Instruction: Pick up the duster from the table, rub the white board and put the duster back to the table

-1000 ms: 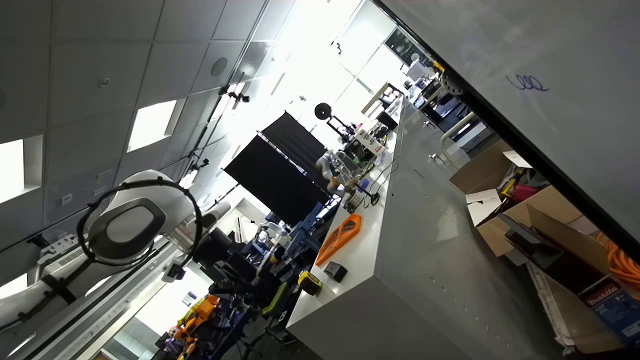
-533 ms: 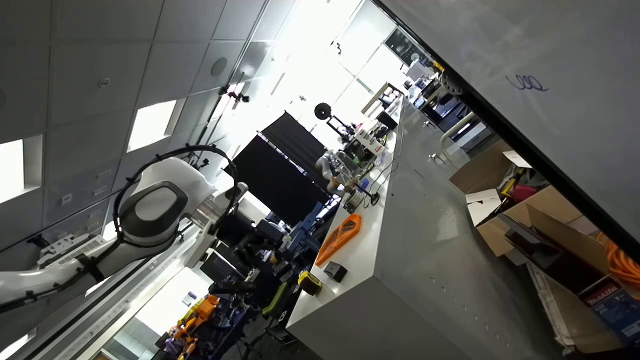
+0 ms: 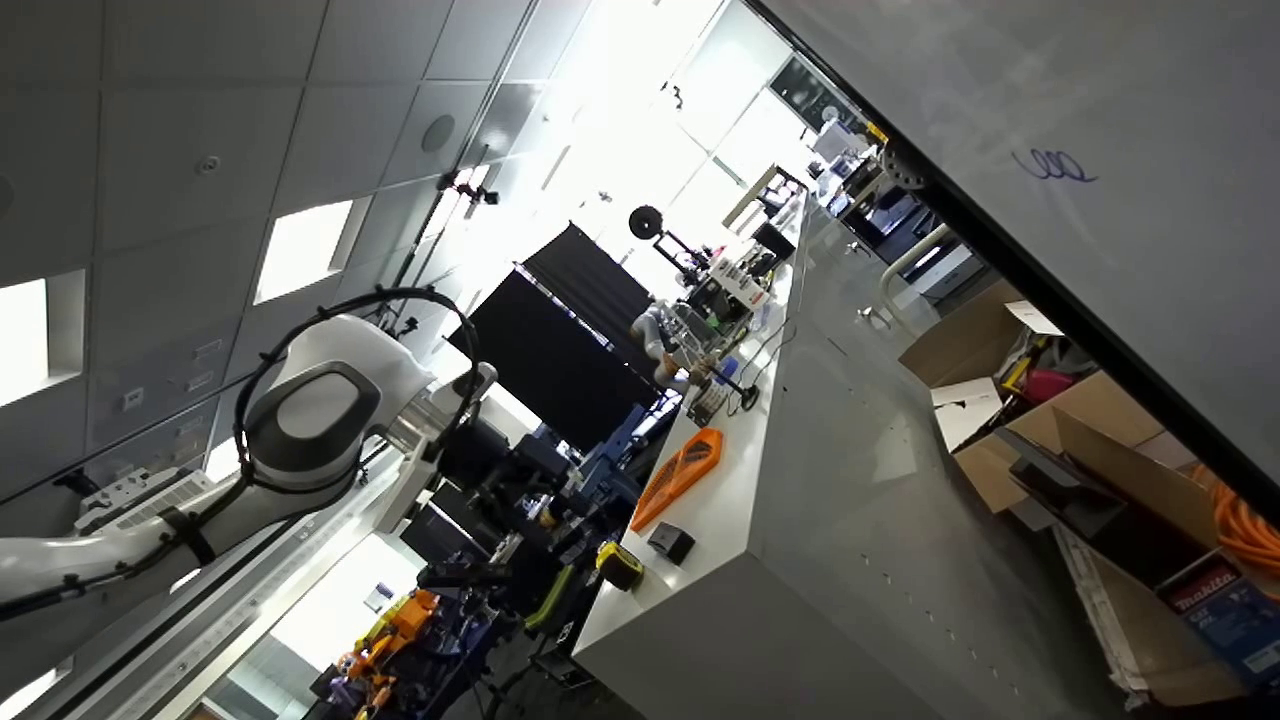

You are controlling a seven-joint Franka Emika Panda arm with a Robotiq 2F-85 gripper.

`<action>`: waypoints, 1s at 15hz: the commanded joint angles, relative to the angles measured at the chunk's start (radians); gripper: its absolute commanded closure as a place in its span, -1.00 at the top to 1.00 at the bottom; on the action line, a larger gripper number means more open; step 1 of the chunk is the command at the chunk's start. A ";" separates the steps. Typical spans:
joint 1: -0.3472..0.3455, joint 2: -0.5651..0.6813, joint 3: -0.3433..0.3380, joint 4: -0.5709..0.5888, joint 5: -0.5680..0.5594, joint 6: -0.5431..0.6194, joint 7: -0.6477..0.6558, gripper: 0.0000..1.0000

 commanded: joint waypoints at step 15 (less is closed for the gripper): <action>0.173 0.388 0.036 0.189 0.158 0.423 -0.523 1.00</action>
